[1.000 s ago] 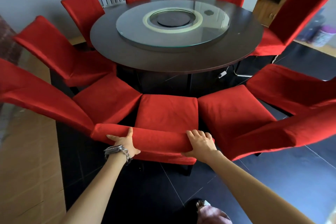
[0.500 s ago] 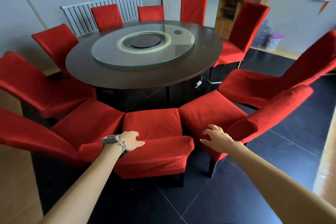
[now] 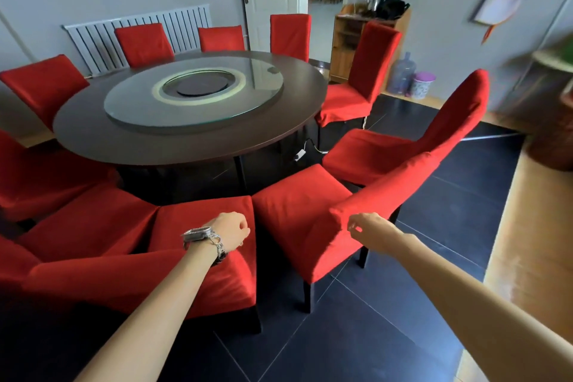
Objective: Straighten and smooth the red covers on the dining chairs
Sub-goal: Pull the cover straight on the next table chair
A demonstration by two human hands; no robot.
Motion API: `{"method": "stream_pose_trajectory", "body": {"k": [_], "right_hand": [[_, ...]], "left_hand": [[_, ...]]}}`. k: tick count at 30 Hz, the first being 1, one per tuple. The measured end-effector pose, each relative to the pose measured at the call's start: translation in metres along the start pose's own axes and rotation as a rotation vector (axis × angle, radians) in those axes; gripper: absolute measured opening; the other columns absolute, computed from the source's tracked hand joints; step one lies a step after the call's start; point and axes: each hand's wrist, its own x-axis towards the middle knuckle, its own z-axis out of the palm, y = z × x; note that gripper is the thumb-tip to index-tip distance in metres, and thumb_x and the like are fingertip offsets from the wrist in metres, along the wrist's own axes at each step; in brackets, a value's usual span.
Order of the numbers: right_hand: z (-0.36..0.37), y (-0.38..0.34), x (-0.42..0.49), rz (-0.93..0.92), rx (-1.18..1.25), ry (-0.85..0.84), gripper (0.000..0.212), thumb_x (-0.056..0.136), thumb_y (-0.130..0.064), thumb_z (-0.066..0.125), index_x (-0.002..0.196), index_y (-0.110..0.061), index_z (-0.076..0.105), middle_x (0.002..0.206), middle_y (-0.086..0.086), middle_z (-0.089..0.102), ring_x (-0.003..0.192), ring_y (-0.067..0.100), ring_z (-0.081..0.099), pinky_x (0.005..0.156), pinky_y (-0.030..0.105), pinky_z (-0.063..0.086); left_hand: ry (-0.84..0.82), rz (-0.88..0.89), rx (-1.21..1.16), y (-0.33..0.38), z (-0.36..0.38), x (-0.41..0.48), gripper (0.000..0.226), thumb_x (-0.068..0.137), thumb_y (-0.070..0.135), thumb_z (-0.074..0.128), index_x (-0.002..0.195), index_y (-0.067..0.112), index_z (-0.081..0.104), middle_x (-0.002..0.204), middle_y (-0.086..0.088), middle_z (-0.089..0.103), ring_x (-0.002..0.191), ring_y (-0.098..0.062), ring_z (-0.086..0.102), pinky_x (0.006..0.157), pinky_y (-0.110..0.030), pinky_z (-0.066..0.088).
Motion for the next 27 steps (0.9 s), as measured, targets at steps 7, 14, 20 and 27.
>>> {"method": "stream_pose_trajectory", "body": {"k": [7, 14, 20, 27], "right_hand": [[-0.029, 0.092, -0.02, 0.055, -0.055, -0.036, 0.025, 0.092, -0.009, 0.039, 0.099, -0.019, 0.062, 0.104, 0.01, 0.063, 0.092, 0.025, 0.059, 0.076, 0.031, 0.045], [-0.048, 0.162, -0.019, 0.073, -0.1, -0.033, 0.024, 0.095, -0.012, 0.04, 0.078, -0.028, 0.047, 0.073, -0.01, 0.044, 0.085, 0.026, 0.055, 0.069, 0.027, 0.039], [-0.073, 0.199, 0.014, 0.12, -0.081, -0.003, 0.027, 0.096, -0.01, 0.039, 0.11, -0.016, 0.061, 0.106, 0.005, 0.063, 0.093, 0.027, 0.06, 0.072, 0.031, 0.048], [-0.113, 0.237, 0.084, 0.105, -0.101, -0.011, 0.026, 0.097, -0.013, 0.038, 0.115, -0.011, 0.058, 0.111, 0.01, 0.062, 0.09, 0.026, 0.057, 0.073, 0.033, 0.046]], "left_hand": [[-0.016, 0.05, -0.021, 0.107, 0.041, 0.005, 0.019, 0.09, 0.026, 0.046, 0.078, 0.028, 0.06, 0.081, 0.003, 0.066, 0.081, -0.022, 0.066, 0.077, -0.035, 0.054], [-0.013, 0.107, 0.008, 0.186, 0.053, 0.04, 0.018, 0.091, 0.027, 0.046, 0.086, 0.025, 0.063, 0.087, 0.003, 0.066, 0.089, -0.023, 0.064, 0.075, -0.032, 0.05], [0.0, 0.195, 0.048, 0.25, 0.044, 0.103, 0.018, 0.092, 0.026, 0.045, 0.09, 0.028, 0.063, 0.091, 0.003, 0.065, 0.09, -0.023, 0.062, 0.068, -0.029, 0.044], [-0.075, 0.267, 0.05, 0.31, 0.052, 0.195, 0.02, 0.092, 0.025, 0.045, 0.091, 0.021, 0.064, 0.096, -0.001, 0.067, 0.091, -0.024, 0.063, 0.071, -0.031, 0.047]]}}
